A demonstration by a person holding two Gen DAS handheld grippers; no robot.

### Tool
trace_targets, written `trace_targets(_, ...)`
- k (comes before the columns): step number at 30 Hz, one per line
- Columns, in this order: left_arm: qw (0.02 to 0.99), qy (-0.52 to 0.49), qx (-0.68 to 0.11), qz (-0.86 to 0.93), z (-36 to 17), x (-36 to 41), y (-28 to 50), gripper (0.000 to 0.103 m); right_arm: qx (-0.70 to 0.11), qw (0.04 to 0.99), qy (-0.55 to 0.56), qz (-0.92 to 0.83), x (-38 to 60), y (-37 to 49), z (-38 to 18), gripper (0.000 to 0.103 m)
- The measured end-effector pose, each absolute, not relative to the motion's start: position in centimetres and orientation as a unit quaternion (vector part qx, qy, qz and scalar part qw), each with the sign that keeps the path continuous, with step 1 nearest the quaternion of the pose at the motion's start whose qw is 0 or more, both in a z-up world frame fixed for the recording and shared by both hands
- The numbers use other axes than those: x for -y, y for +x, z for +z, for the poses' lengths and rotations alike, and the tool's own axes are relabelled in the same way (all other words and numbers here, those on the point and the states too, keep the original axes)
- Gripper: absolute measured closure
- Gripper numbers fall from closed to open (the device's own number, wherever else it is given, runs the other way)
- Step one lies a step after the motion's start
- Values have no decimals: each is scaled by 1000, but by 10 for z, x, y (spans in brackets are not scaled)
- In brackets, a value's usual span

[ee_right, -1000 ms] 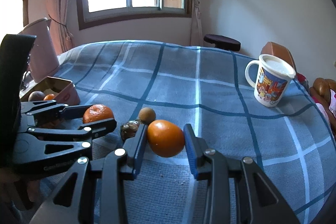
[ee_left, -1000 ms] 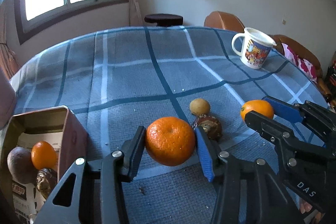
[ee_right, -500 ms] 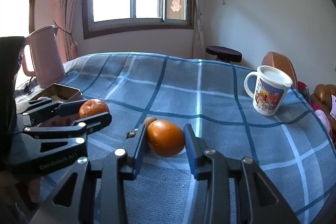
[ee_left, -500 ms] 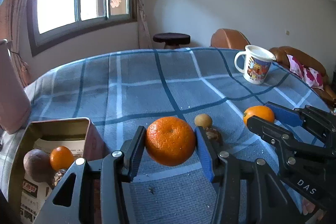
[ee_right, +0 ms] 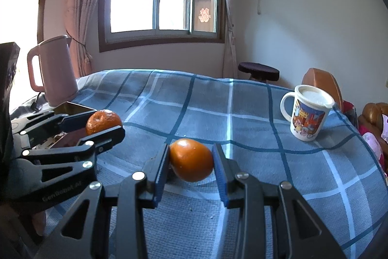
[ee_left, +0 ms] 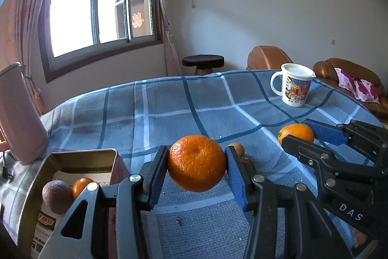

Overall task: Organize fruits
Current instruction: 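Lift and carry both oranges toward the tin with both tools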

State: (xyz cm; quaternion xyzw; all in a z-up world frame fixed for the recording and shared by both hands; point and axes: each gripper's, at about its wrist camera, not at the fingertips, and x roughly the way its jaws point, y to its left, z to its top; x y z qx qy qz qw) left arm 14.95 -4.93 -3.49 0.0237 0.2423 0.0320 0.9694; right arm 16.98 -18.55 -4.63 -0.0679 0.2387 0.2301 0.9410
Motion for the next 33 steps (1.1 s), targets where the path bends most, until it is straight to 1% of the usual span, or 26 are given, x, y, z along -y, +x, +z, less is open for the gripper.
trace_targets(33,982,24,-182,50,-26,50,125,53,-171,954,-53,242,195,148,-35,65)
